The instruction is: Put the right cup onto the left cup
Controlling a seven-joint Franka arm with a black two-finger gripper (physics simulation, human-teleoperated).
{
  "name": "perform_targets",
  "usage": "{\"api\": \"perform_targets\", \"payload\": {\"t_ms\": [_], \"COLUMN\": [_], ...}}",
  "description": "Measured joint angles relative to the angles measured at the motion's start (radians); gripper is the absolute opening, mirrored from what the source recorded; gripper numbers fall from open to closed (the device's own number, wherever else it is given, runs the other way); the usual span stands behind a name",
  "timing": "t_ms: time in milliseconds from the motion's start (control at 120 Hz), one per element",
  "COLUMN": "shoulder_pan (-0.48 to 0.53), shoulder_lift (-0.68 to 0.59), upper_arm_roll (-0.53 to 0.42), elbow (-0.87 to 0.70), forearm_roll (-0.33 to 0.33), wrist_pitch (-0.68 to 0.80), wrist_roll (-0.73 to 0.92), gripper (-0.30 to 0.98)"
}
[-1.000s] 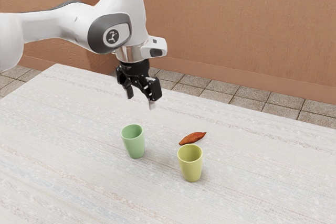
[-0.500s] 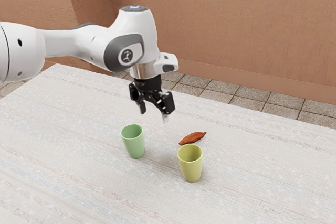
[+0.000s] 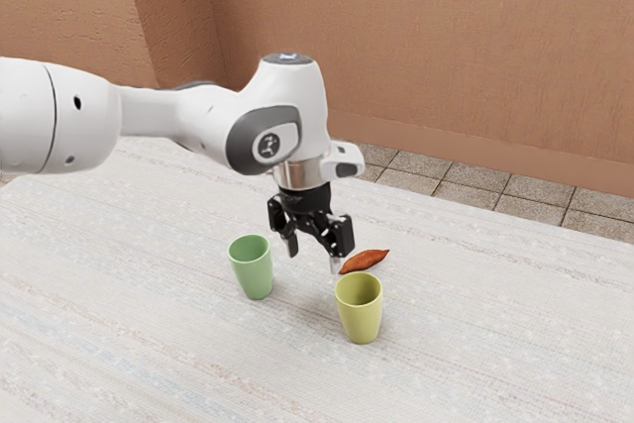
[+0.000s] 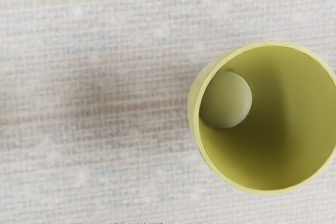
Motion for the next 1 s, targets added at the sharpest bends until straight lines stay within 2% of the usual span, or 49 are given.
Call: {"api": "perform_targets", "payload": {"t_ms": [350, 775, 875, 1000], "shoulder_pan": [-0.016, -0.011, -0.009, -0.007], "shoulder_lift": [0.101, 0.152, 0.158, 0.159], "upper_arm_roll": [-0.001, 0.002, 0.004, 0.005], "elbow": [0.064, 0.071, 0.072, 0.072], "forearm_roll": [0.001, -0.009, -0.01, -0.011], "wrist_pitch": [0.02, 0.031, 0.032, 0.031], "wrist_roll": [-0.045, -0.074, -0.079, -0.087], "gripper": [0.59, 0.53, 0.49, 0.36]}}
